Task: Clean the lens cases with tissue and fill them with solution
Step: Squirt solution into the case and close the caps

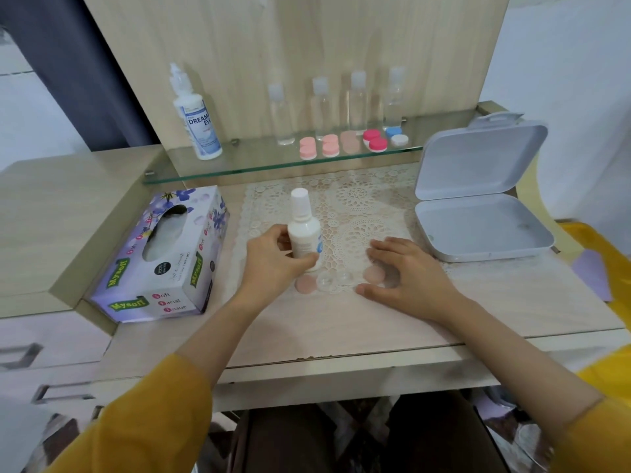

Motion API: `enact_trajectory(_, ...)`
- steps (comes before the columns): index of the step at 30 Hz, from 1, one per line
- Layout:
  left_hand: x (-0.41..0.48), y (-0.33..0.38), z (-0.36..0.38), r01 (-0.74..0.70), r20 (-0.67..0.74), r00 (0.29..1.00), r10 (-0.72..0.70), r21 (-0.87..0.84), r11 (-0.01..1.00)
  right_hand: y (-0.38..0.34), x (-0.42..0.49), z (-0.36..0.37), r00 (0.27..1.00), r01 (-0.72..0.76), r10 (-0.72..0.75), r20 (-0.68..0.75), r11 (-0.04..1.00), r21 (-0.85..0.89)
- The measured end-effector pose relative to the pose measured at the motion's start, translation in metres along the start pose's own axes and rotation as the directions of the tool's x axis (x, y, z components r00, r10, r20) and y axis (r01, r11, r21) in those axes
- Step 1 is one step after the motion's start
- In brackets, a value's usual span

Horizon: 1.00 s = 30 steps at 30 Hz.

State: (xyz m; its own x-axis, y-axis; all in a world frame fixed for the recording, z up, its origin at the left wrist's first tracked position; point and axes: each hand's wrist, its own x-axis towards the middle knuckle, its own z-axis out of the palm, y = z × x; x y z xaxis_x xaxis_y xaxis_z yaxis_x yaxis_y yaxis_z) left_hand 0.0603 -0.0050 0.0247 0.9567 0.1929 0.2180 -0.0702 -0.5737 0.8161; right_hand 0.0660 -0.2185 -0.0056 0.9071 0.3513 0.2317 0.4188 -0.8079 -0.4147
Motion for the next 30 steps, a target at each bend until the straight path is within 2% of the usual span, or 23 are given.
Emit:
enact_trajectory(4, -0.002, -0.004, 0.0, -0.005, 0.02, 1.0, 0.005, -0.037, 0.999, -0.001, 0.0, 0.0, 1.0, -0.015, 0.015, 0.012, 1.0, -0.002)
enact_trajectory(9, 0.003, -0.001, -0.015, -0.001, 0.164, 0.986, 0.014, -0.08, 0.997, -0.007, 0.004, -0.005, 1.0, -0.031, 0.031, 0.001, 0.997, 0.071)
enact_trajectory(13, 0.017, 0.023, -0.038, -0.078, 0.186, 0.979, 0.082, -0.027, 0.997, -0.03, 0.016, -0.011, 0.995, -0.029, 0.049, -0.085, 0.974, 0.225)
enact_trajectory(16, 0.026, 0.044, -0.052, -0.142, 0.203, 0.968, 0.147, -0.039, 0.989, -0.055, 0.031, -0.009, 0.993, -0.018, 0.064, -0.096, 0.908, 0.419)
enact_trajectory(19, 0.031, 0.057, -0.061, -0.26, 0.302, 0.92, 0.251, -0.013, 0.966, -0.073, 0.044, 0.0, 0.99, -0.042, 0.108, -0.087, 0.83, 0.556)
enact_trajectory(22, 0.034, 0.06, -0.061, -0.299, 0.371, 0.89, 0.266, 0.034, 0.954, -0.081, 0.051, 0.011, 0.988, -0.064, 0.136, -0.073, 0.79, 0.61)
enact_trajectory(24, 0.036, 0.059, -0.058, -0.305, 0.359, 0.896, 0.26, 0.075, 0.949, -0.082, 0.053, 0.016, 0.984, -0.076, 0.161, -0.075, 0.764, 0.641)
enact_trajectory(30, 0.039, 0.06, -0.049, -0.27, 0.189, 0.953, 0.238, 0.165, 0.949, -0.081, 0.052, 0.021, 0.984, -0.054, 0.154, -0.093, 0.748, 0.662)
